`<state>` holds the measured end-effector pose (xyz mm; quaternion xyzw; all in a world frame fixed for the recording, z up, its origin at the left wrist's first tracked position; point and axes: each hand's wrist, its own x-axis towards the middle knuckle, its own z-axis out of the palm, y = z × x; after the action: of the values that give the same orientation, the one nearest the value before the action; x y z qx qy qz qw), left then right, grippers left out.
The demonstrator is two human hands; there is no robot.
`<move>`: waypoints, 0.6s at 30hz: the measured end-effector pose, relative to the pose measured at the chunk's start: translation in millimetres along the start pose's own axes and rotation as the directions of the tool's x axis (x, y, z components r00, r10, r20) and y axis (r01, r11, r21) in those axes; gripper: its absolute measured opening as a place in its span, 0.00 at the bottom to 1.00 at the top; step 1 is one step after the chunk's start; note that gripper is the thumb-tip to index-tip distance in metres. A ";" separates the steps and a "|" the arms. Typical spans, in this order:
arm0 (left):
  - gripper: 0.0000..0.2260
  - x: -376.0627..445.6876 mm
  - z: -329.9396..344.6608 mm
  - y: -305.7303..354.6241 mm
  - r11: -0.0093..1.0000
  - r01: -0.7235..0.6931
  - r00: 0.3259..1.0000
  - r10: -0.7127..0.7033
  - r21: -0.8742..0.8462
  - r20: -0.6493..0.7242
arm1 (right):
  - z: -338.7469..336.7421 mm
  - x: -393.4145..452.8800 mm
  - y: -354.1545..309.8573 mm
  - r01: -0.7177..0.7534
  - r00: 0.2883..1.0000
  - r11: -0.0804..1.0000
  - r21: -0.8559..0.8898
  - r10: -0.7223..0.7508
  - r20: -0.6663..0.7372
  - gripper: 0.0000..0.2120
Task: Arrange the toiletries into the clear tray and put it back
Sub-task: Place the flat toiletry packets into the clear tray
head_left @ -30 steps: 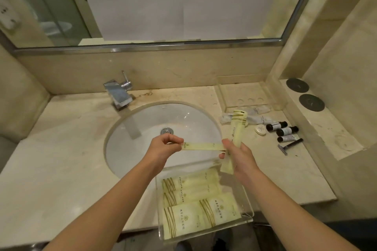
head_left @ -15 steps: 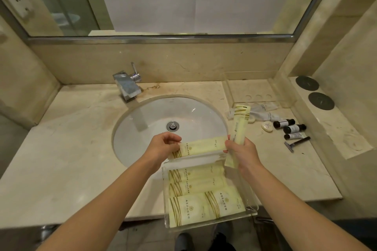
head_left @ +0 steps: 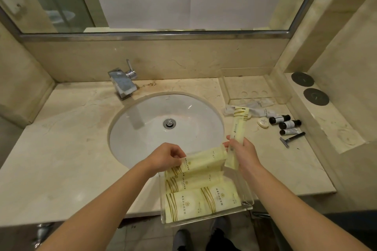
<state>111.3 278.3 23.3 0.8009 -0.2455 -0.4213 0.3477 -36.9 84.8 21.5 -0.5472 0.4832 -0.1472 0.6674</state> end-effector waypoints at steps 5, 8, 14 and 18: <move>0.07 1.1 7.1 -11.4 0.995 0.011 0.998 -0.016 0.094 0.055 | -8.5 -2.1 4.0 0.011 0.999 0.999 -0.053 -0.008 0.045 0.10; 0.08 2.8 8.4 -16.0 0.990 0.030 0.997 -0.039 0.136 0.070 | -10.7 -2.6 5.1 0.026 0.996 0.995 -0.097 -0.018 0.090 0.12; 0.07 6.8 14.3 -15.9 0.956 0.004 0.991 -0.042 0.293 0.127 | -5.3 -10.4 8.5 0.164 0.962 0.938 -0.305 -0.083 0.260 0.16; 0.07 8.4 22.0 -16.3 0.897 -0.038 0.988 -0.031 0.440 0.148 | -2.6 -13.8 12.3 0.190 0.947 0.888 -0.420 -0.053 0.317 0.15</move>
<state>98.7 275.3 -2.3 0.8240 -0.3616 -0.4137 0.1380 -49.8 97.7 17.7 -0.7303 0.3626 0.0091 0.5788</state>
